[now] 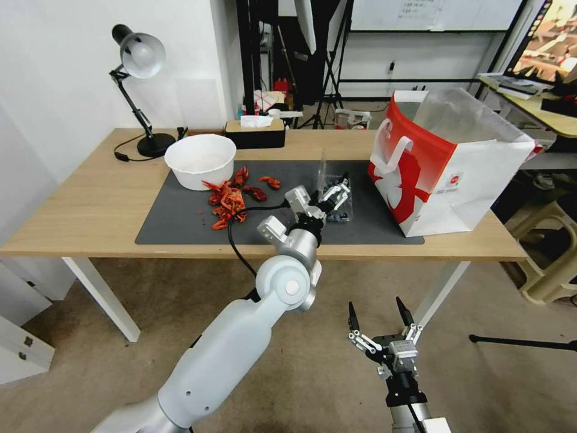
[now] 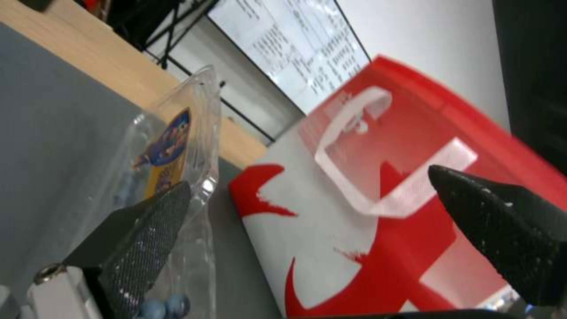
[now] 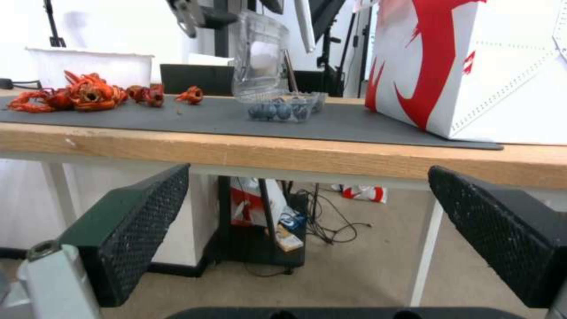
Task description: Close the takeout container lid, then place the container into the takeout bag.
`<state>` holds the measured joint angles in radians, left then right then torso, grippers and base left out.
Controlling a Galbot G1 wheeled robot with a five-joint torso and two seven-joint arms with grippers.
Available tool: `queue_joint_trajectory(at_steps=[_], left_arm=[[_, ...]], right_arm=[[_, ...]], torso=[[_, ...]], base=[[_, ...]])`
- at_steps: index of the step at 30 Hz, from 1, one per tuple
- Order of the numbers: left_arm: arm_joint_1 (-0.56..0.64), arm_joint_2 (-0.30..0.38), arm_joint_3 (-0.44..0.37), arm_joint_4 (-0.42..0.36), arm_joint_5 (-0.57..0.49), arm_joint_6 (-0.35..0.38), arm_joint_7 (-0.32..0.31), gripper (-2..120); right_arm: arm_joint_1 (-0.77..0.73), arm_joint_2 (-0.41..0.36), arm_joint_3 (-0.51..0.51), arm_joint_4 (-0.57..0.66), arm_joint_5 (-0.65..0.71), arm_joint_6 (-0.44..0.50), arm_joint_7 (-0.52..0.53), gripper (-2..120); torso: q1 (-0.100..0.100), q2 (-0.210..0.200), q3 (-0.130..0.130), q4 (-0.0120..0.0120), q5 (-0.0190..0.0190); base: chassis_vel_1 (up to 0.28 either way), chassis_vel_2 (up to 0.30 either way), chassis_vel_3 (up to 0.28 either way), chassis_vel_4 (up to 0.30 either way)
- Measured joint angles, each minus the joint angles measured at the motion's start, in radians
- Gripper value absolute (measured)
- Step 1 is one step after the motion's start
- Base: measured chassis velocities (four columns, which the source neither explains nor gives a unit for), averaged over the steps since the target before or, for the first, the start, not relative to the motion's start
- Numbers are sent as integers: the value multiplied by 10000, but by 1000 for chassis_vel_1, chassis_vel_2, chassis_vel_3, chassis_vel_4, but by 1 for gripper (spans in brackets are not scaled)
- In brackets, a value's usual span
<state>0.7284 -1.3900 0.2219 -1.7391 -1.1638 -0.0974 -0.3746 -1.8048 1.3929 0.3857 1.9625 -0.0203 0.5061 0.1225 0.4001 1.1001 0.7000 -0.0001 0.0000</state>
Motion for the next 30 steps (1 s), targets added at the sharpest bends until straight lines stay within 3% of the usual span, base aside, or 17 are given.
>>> queue_joint_trajectory(at_steps=[15, 21, 27, 30], left_arm=[[-1116, 20, 529, 755, -1404, 1012, -13, 100], [-1819, -458, 261, 1113, -3131, 1988, -1201, 100], [-2137, -679, 170, 1535, -3457, 2240, -1595, 100], [-2432, -1006, 13, 2075, -3781, 2545, -2291, 94]], right_arm=[[-66, 10, 45, -66, -75, 170, 14, 100], [-145, 12, 60, -110, -121, 280, 20, 100], [-178, 17, 56, -113, -129, 306, 20, 100], [-192, 43, 36, -110, -130, 324, 17, 100]], torso=[[-1, 0, 0, 1, 1], [-2, 0, 0, 0, 1], [-2, 0, 0, 2, 1], [-1, -1, 0, 1, 2]], base=[[0, 0, 0, 0], [0, 0, 0, 0], [0, 0, 0, 0], [0, 0, 0, 0]])
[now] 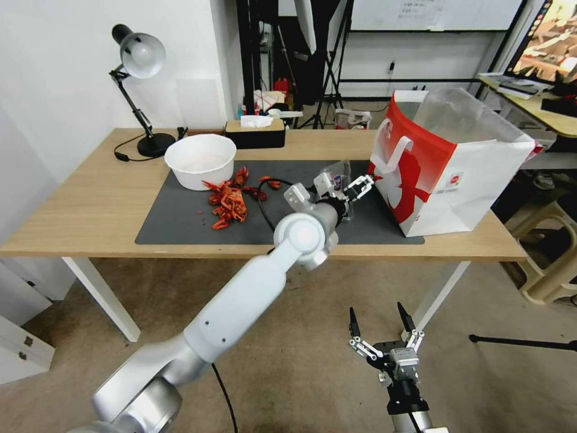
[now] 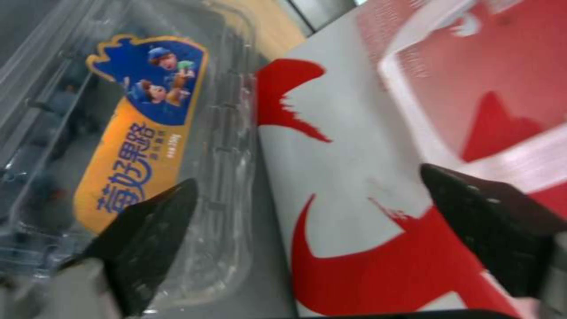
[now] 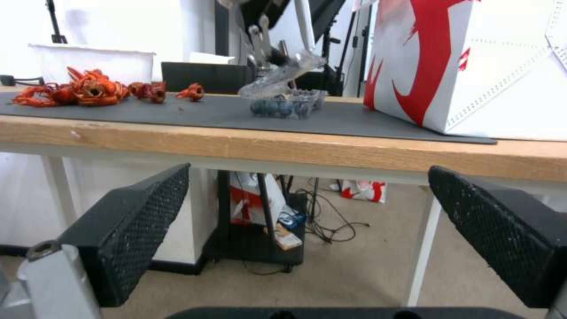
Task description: Close the takeout container lid, then place the container into the takeout bag.
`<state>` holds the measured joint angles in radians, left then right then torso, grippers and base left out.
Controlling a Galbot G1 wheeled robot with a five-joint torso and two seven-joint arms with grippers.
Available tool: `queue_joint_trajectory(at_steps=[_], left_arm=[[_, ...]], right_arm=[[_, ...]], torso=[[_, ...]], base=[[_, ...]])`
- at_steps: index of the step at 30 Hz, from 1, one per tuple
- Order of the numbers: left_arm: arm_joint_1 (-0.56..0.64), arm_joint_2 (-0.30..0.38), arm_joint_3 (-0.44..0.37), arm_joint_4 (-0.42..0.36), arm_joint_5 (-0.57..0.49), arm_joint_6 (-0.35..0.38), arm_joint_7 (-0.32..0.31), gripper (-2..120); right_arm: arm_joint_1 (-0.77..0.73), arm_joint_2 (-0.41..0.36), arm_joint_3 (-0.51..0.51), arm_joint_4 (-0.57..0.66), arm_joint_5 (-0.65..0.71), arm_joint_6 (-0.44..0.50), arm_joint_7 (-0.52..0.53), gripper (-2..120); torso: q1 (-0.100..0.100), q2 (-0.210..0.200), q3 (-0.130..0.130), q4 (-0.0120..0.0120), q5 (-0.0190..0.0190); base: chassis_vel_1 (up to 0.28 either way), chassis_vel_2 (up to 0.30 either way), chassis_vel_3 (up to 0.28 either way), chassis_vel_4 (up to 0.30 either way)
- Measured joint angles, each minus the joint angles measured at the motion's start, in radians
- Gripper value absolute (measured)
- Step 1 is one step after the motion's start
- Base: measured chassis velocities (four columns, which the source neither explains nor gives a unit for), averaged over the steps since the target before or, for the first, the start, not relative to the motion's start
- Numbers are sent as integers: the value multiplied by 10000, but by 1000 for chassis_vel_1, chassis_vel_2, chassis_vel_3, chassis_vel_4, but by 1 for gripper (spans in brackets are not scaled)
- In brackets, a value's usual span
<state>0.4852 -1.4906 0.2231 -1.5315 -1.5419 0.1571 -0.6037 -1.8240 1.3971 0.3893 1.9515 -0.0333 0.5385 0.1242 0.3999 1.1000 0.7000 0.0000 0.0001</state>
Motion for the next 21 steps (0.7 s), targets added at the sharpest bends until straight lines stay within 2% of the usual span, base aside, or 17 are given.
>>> queue_joint_trajectory(at_steps=[1, 3, 5, 7, 9, 10, 12, 14, 17, 19, 20, 21], left_arm=[[0, 0, 0, 0, 0, 0, 0, 94], [-108, -181, -25, 295, -29, 1, -226, 83], [-129, -209, -22, 337, -30, -3, -260, 81], [-191, -238, 42, 381, -28, 5, -361, 68], [-221, -245, 79, 382, -19, 30, -456, 65], [-249, -247, 103, 386, -11, 72, -552, 57], [-302, -236, 148, 434, 72, 137, -703, 48], [-314, -227, 155, 458, 99, 152, -736, 46], [-332, -166, 168, 557, 180, 212, -895, 29], [-332, -166, 168, 557, 180, 212, -895, 29], [-331, -128, 172, 608, 220, 217, -916, 21], [-331, -128, 172, 608, 220, 217, -916, 21]], right_arm=[[0, 0, 0, 0, 0, 0, 0, 100], [-9, 10, -3, 21, -1, 14, -3, 100], [-13, 9, -4, 34, -1, 17, -4, 100], [-23, -12, 4, 139, 51, 20, -29, 100], [-24, -25, 22, 222, 163, 20, -95, 100], [-18, -46, 64, 325, 368, 10, -209, 100], [38, -157, 186, 714, 1214, -222, -526, 100], [67, -207, 246, 845, 1525, -333, -625, 100], [264, -557, 678, 1565, 3431, -1140, -1162, 100], [264, -557, 678, 1565, 3431, -1140, -1162, 100], [494, -860, 1019, 2114, 5226, -1969, -1403, 100], [494, -860, 1019, 2114, 5226, -1969, -1403, 100]], torso=[[0, 0, 0, 0, 0], [0, 0, 0, -1, 0], [0, 0, 0, 0, 0], [0, 0, 0, 0, -1], [0, 0, 0, 0, 0], [0, 0, 0, -1, 0], [0, 0, 0, -2, 0], [0, 0, 0, -1, 0], [0, 0, 0, 0, -1], [0, 0, 0, 0, -1], [0, -2, 0, 0, 0], [0, -2, 0, 0, 0]], base=[[0, 0, 0, 0], [0, 0, 0, 0], [0, 0, 0, 0], [0, 0, 0, 0], [0, 0, 0, 0], [0, 0, 0, 0], [0, 0, 0, 0], [0, 0, 0, 0], [0, 0, 0, 0], [0, 0, 0, 0], [0, 0, 0, 0], [0, 0, 0, 0]])
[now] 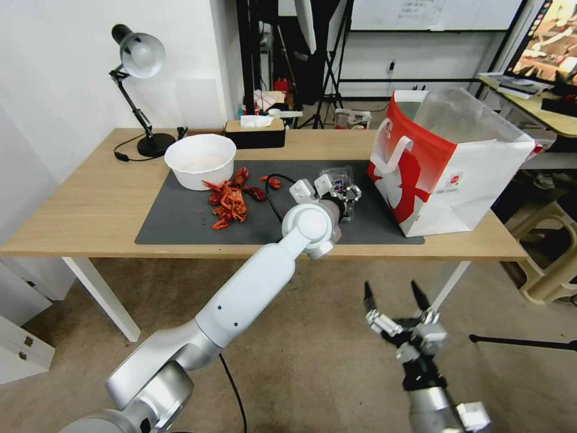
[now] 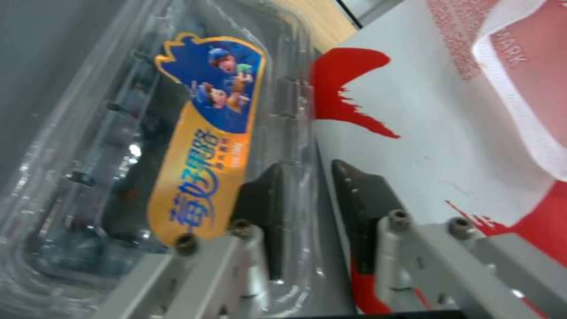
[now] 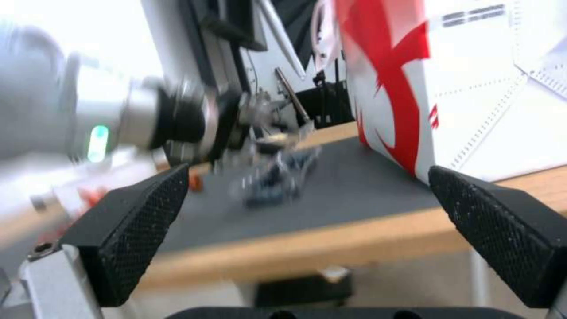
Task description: Close the takeout container lid, then place the container into the takeout bag.
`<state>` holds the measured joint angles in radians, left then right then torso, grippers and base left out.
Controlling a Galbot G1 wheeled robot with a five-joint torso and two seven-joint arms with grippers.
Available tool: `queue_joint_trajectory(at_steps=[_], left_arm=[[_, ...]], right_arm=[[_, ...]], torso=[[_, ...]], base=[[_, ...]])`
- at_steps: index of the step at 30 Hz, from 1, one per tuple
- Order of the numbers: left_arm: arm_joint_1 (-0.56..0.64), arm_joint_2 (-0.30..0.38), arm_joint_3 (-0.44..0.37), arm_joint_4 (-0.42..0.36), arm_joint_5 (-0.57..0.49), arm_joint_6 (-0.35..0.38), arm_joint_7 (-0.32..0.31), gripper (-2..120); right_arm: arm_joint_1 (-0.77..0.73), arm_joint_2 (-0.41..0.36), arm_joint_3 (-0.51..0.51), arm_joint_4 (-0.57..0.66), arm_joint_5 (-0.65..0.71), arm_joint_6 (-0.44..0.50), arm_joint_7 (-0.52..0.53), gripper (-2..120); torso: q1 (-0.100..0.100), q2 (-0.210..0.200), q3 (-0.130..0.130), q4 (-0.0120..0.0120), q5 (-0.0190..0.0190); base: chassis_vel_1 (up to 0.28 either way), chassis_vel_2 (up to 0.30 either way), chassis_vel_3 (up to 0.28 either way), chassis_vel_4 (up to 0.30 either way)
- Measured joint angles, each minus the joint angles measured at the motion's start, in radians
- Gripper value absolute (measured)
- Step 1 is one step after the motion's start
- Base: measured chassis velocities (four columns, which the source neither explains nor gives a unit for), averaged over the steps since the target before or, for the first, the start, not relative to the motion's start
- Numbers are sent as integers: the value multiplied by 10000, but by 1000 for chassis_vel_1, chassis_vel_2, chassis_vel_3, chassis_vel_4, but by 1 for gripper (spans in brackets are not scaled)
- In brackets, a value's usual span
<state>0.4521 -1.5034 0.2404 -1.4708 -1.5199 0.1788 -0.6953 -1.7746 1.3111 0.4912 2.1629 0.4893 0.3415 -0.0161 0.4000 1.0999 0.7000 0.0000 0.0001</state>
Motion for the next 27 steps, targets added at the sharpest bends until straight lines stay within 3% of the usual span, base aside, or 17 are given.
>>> queue_joint_trajectory(at_steps=[2, 3, 5, 6, 8, 9, 14, 21, 27], left_arm=[[7, 52, 6, 10, 25, 0, -4, 11], [7, 52, 6, 10, 25, 0, -4, 11], [7, 107, 32, 16, 44, 9, -1, 0], [7, 107, 32, 16, 44, 9, -1, 0], [7, 149, 71, 24, 66, 44, 0, 0], [7, 149, 71, 24, 66, 44, 0, 0], [64, 184, 84, 66, 120, 49, 15, 0], [100, 290, 56, 19, 119, 27, 18, 0], [148, 367, 23, -18, 110, 22, 22, 0]], right_arm=[[346, -286, 291, 556, 1971, -881, -11, 100], [346, -286, 291, 556, 1971, -881, -11, 100], [936, -571, 498, 1136, 4253, -1762, 288, 100], [936, -571, 498, 1136, 4253, -1762, 288, 100], [1605, -736, 585, 1449, 5955, -2411, 764, 100], [1605, -736, 585, 1449, 5955, -2411, 764, 100], [2983, -896, 476, 1633, 8686, -3478, 1898, 100], [4119, -1137, 244, 1082, 9944, -4419, 2870, 100], [4634, -1246, 89, 714, 10063, -5107, 3615, 100]], torso=[[1, -1, 0, -1, -1], [1, -1, 0, -1, -1], [0, -1, -1, -1, -2], [0, -1, -1, -1, -2], [0, -1, 0, 1, -1], [0, -1, 0, 1, -1], [1, -1, 0, 1, -1], [2, -1, 0, 0, -1], [1, -1, 0, 0, -1]], base=[[0, 0, 0, 0], [0, 0, 0, 0], [0, 0, 0, 0], [0, 0, 0, 0], [0, 0, 0, 0], [0, 0, 0, 0], [0, 0, 0, 0], [0, 0, 0, 0], [0, 0, 0, 0]])
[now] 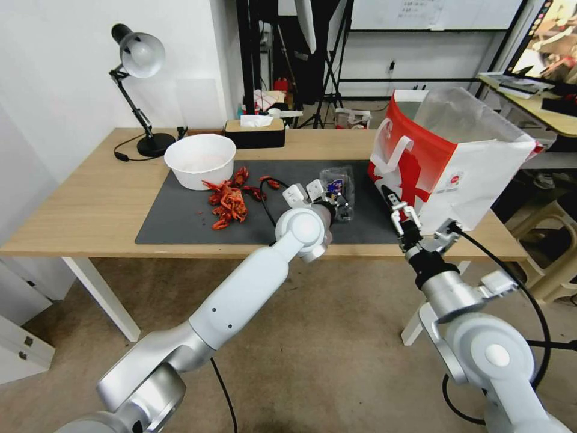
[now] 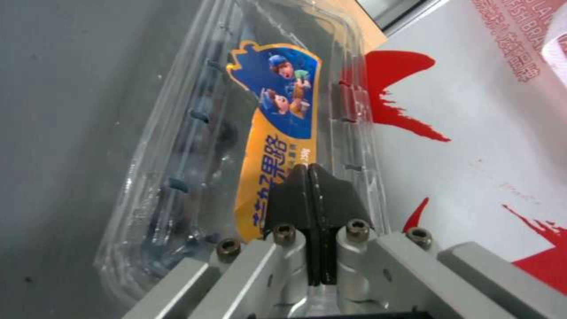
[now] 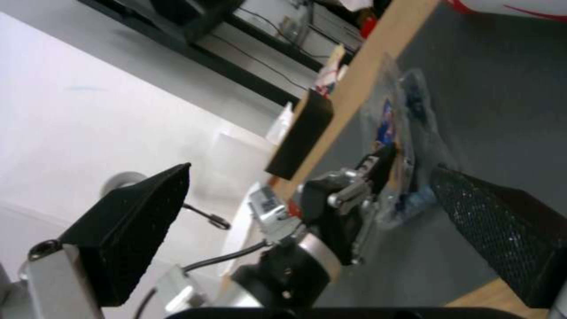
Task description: Close the takeout container lid, then place the container into the takeout bag.
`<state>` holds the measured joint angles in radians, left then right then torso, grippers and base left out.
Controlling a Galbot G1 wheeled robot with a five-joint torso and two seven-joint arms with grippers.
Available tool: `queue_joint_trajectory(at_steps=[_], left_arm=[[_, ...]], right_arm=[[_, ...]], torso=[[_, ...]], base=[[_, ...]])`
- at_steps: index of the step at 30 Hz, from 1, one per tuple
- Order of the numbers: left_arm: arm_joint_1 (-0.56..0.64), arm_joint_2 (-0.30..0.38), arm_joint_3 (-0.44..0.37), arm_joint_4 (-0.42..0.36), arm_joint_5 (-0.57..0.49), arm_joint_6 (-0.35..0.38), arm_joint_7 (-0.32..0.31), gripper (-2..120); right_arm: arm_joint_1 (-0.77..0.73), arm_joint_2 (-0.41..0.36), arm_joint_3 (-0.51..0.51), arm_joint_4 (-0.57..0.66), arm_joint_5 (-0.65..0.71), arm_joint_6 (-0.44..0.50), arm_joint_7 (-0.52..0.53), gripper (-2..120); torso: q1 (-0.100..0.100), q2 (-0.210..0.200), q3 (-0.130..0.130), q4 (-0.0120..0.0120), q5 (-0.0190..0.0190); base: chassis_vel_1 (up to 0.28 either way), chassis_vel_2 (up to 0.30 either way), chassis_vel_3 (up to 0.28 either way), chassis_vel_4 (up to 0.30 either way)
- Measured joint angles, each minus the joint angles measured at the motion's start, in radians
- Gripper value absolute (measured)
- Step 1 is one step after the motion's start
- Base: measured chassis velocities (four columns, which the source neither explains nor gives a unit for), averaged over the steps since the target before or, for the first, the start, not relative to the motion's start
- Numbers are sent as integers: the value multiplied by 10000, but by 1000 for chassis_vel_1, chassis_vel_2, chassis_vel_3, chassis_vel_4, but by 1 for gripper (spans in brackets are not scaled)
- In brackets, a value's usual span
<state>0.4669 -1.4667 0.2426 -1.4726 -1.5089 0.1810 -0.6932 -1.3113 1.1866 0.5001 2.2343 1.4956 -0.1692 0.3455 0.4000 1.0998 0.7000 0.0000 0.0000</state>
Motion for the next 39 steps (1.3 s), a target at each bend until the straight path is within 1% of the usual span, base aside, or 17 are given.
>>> queue_joint_trajectory(at_steps=[2, 4, 5, 7, 9, 13, 21, 22, 26, 27, 32, 33, 35, 36, 38, 39], left_arm=[[21, 9, -20, -1, 0, -7, 2, 0], [25, 10, -23, -2, 0, -8, 2, 0], [38, 11, -26, -16, 0, -9, 2, 0], [43, 10, -26, -22, 0, -9, 2, 0], [62, 6, -28, -34, 0, -13, 3, 0], [67, 2, -28, -34, 1, -16, 2, 0], [126, -22, -37, -13, 46, -45, 8, 0], [141, -32, -38, -11, 66, -49, 12, 0], [148, -35, -37, -11, 73, -58, 13, 0], [148, -32, -48, -8, 74, -65, 15, 0], [125, 23, -55, 16, 75, -71, 40, 0], [124, 28, -55, 16, 75, -72, 43, 0], [131, 31, -72, 15, 74, -82, 52, 0], [131, 31, -72, 15, 74, -82, 52, 0], [142, 39, -77, 13, 75, -98, 63, 0], [142, 39, -77, 13, 75, -98, 63, 0]], right_arm=[[452, -52, -79, -158, 82, -316, 571, 100], [552, -66, -93, -197, 102, -376, 674, 100], [819, -112, -128, -294, 124, -516, 934, 100], [926, -137, -143, -331, 127, -565, 1028, 100], [1315, -244, -216, -453, 131, -719, 1370, 100], [1442, -289, -242, -503, 129, -777, 1473, 100], [2292, -687, -394, -956, 131, -1309, 2100, 100], [2560, -829, -449, -1144, 224, -1499, 2304, 100], [3023, -1023, -565, -1466, 516, -1729, 2662, 100], [3262, -1047, -646, -1660, 681, -1812, 2870, 100], [3845, -1031, -866, -2190, 955, -2216, 3240, 100], [3988, -1024, -907, -2311, 1005, -2332, 3343, 100], [4535, -1048, -1098, -2779, 1201, -2903, 3653, 100], [4535, -1048, -1098, -2779, 1201, -2903, 3653, 100], [5129, -1110, -1401, -3314, 1435, -3278, 4037, 100], [5129, -1110, -1401, -3314, 1435, -3278, 4037, 100]], torso=[[0, 1, 0, 0, -1], [1, 1, 0, 1, 0], [0, 2, 1, 0, 1], [0, 2, 1, 1, 0], [0, 2, 1, 0, 0], [0, 2, 1, 1, 0], [0, 2, 1, 1, 0], [1, 2, 0, 0, 1], [1, 2, 0, 0, 1], [0, 1, 1, -1, 0], [1, 1, 1, 1, 0], [1, 1, 1, 2, 0], [1, 2, 0, 0, 0], [1, 2, 0, 0, 0], [1, 2, 0, 0, -1], [1, 2, 0, 0, -1]], base=[[0, 0, 0, 0], [0, 0, 0, 0], [0, 0, 0, 0], [0, 0, 0, 0], [0, 0, 0, 0], [0, 0, 0, 0], [0, 0, 0, 0], [0, 0, 0, 0], [0, 0, 0, 0], [0, 0, 0, 0], [0, 0, 0, 0], [0, 0, 0, 0], [0, 0, 0, 0], [0, 0, 0, 0], [0, 0, 0, 0], [0, 0, 0, 0]])
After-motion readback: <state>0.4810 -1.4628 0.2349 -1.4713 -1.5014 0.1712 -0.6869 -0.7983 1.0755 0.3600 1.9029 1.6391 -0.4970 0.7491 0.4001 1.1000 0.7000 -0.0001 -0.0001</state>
